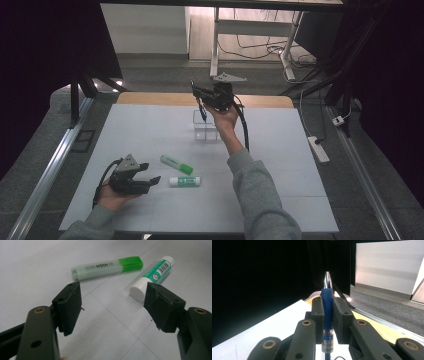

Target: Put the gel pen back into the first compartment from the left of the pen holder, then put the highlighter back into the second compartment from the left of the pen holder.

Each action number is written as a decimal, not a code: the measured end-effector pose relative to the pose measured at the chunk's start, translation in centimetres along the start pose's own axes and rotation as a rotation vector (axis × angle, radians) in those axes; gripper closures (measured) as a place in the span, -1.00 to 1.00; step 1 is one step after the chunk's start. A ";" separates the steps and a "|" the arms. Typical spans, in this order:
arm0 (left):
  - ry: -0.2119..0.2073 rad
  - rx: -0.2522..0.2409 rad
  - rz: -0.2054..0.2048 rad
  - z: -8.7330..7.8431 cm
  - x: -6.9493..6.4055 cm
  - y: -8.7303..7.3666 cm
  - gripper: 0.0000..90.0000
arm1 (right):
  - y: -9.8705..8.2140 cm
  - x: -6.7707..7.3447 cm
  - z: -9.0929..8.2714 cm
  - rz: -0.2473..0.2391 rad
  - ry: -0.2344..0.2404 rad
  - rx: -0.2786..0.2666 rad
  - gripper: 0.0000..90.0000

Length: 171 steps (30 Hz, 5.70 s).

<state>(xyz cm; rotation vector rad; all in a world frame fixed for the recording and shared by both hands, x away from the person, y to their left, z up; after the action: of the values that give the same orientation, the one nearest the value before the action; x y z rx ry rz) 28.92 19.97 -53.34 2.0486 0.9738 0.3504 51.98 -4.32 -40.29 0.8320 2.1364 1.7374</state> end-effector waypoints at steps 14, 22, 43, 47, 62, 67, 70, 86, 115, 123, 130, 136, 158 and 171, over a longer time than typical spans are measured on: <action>0.010 0.016 0.016 0.3 -0.2 0.0 -0.33 | -0.5 -0.9 1.2 0.018 -0.009 -0.021 0.76; 0.013 0.019 0.019 0.3 -0.1 0.0 -0.33 | -1.0 -0.9 1.4 -0.005 -0.060 0.025 0.24; 0.024 0.024 0.020 0.3 -0.1 -0.1 -0.33 | -1.7 0.9 -4.3 -0.004 0.018 0.057 0.03; 0.027 0.024 0.023 0.3 -0.1 0.0 -0.33 | -2.2 1.4 -5.3 -0.019 0.028 0.066 0.03; 0.030 0.028 0.023 0.3 -0.1 -0.1 -0.33 | -4.3 2.1 -10.1 -0.039 0.029 0.097 0.04; 0.034 0.029 0.023 0.3 -0.2 -0.1 -0.34 | -5.1 1.9 -11.5 -0.044 0.016 0.114 0.04; 0.036 0.029 0.023 0.3 -0.2 -0.1 -0.33 | -5.5 1.9 -12.2 -0.036 0.017 0.118 0.04; 0.039 0.033 0.024 0.3 -0.2 -0.1 -0.34 | -7.4 2.1 -15.0 -0.045 0.006 0.149 0.04; 0.034 0.032 0.017 0.4 0.1 -0.1 -0.34 | -10.4 4.3 -14.5 -0.116 0.093 0.324 0.00; 0.034 0.036 0.020 0.4 0.0 -0.1 -0.34 | -11.2 5.1 -13.5 -0.133 0.129 0.377 -0.02; 0.034 0.036 0.021 0.4 0.1 -0.1 -0.34 | -11.5 5.4 -13.2 -0.137 0.140 0.393 -0.02; 0.033 0.035 0.019 0.4 0.1 -0.1 -0.34 | -11.6 5.5 -13.4 -0.139 0.132 0.401 -0.02; -0.070 0.098 0.302 1.9 0.2 6.4 -0.28 | -14.4 3.8 -19.5 -0.113 0.041 0.404 -0.03; -0.159 0.240 0.453 5.2 -0.2 8.7 -0.23 | -15.5 2.8 -21.8 -0.079 0.000 0.401 -0.04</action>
<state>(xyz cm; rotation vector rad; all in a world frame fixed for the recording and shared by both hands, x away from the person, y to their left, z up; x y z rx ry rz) 36.09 13.73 -49.87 2.4726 0.4649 0.3090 33.95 -22.10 -49.26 0.8247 2.5227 1.2874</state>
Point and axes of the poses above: each handheld gripper's, and its own axes: z roughly forward along the jaws, y roughly out of its top, x roughly to its left, the point moved 3 cm from there along z, roughly forward along the jaws, and after that the axes turned 1 degree about -x, right-handed, at the moved point
